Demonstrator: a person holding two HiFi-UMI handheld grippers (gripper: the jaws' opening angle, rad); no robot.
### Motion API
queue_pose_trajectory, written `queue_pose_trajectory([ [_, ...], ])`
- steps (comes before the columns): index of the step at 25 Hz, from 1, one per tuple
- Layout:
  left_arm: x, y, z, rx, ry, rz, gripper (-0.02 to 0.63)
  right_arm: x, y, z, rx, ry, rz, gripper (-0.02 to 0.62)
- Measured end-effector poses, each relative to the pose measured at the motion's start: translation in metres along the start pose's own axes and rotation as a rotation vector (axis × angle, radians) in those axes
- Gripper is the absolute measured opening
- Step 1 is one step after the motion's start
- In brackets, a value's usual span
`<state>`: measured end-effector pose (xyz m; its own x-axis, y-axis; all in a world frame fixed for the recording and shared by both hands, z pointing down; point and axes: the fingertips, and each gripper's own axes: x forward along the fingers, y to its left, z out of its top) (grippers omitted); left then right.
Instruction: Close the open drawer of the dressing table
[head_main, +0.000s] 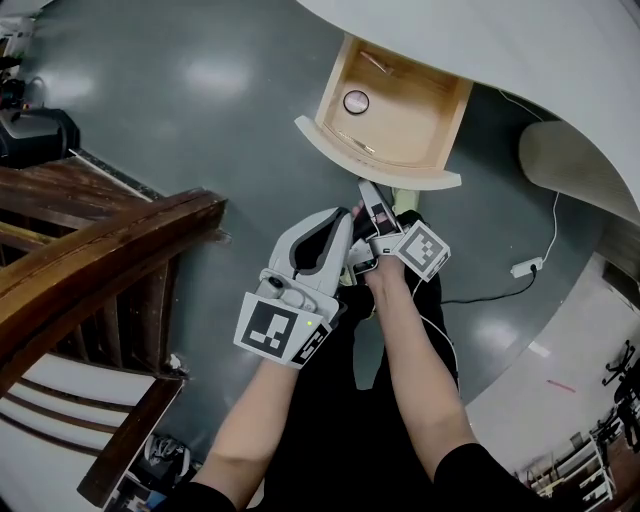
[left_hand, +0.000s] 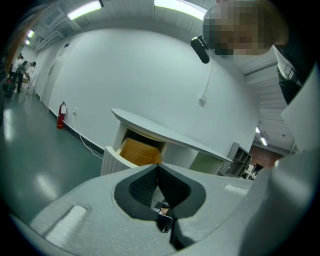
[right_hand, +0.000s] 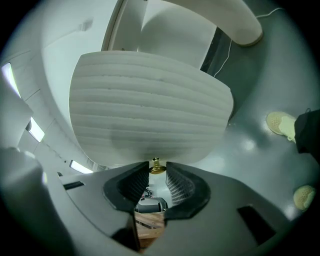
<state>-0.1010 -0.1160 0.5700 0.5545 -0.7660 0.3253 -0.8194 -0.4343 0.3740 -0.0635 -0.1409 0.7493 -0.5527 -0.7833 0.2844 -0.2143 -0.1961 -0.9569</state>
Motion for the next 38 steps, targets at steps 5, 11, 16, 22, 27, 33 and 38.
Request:
queue_pose_trajectory([
  [5, 0.016, 0.001, 0.003, -0.003, -0.007, -0.009, 0.009, 0.014, 0.008, 0.022, -0.046, 0.002, 0.010, 0.117],
  [11, 0.038, 0.002, 0.021, 0.001, -0.028, -0.020, 0.009, 0.035, 0.015, 0.050, -0.033, -0.016, 0.003, 0.117],
  [16, 0.065, 0.006, 0.031, -0.003, -0.039, -0.012, 0.009, 0.058, 0.021, 0.085, -0.045, -0.017, 0.038, 0.117],
  [22, 0.093, 0.010, 0.041, -0.008, -0.046, -0.012, 0.009, 0.080, 0.032, 0.110, -0.033, -0.021, 0.100, 0.117],
  [27, 0.112, 0.012, 0.050, -0.003, -0.054, -0.013, 0.009, 0.092, 0.037, 0.127, -0.005, -0.036, 0.133, 0.117],
  [33, 0.129, 0.011, 0.053, -0.003, -0.057, -0.023, 0.009, 0.105, 0.039, 0.148, 0.015, -0.065, 0.148, 0.117],
  [38, 0.138, 0.012, 0.054, -0.001, -0.056, -0.026, 0.009, 0.115, 0.040, 0.165, 0.051, -0.104, 0.166, 0.117],
])
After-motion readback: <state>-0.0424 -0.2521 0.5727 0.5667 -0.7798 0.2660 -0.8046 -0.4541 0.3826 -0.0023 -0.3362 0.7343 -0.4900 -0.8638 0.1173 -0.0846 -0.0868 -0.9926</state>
